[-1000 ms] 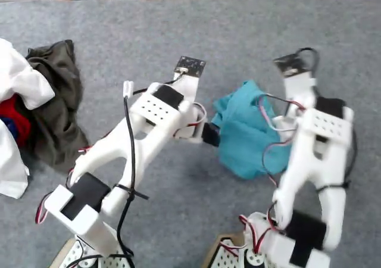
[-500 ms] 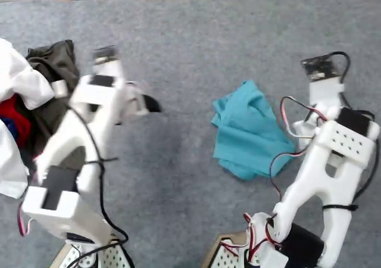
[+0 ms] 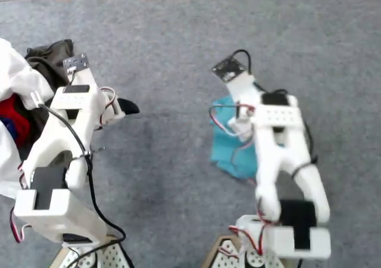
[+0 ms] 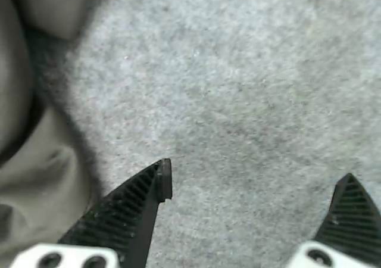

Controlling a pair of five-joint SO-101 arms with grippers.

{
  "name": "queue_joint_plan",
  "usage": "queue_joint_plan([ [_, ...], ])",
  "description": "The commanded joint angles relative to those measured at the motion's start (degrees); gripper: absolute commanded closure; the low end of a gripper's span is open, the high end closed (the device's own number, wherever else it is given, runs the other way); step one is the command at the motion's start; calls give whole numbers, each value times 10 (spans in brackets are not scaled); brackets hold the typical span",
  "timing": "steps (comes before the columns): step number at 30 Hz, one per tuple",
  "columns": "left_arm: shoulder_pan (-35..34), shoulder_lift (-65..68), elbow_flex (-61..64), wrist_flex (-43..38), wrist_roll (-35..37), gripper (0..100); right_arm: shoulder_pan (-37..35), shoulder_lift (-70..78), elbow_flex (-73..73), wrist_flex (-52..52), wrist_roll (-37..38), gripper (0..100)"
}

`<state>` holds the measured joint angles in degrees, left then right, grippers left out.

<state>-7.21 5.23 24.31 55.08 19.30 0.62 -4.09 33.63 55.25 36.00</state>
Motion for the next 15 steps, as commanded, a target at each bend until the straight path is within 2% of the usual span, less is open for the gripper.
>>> queue_joint_plan([
  [1, -7, -6, -2, -8, -6, 584, -10, 83, -53, -18, -27, 871],
  [4, -7, -6, -2, -7, -6, 584, -7, 124, -120, 40, -31, 985],
  [11, -7, -4, -3, -17, -6, 584, 11, 98, -267, 189, -31, 985],
  [15, -10, -4, -2, -25, -6, 584, 21, 45, -352, 234, -46, 985],
])
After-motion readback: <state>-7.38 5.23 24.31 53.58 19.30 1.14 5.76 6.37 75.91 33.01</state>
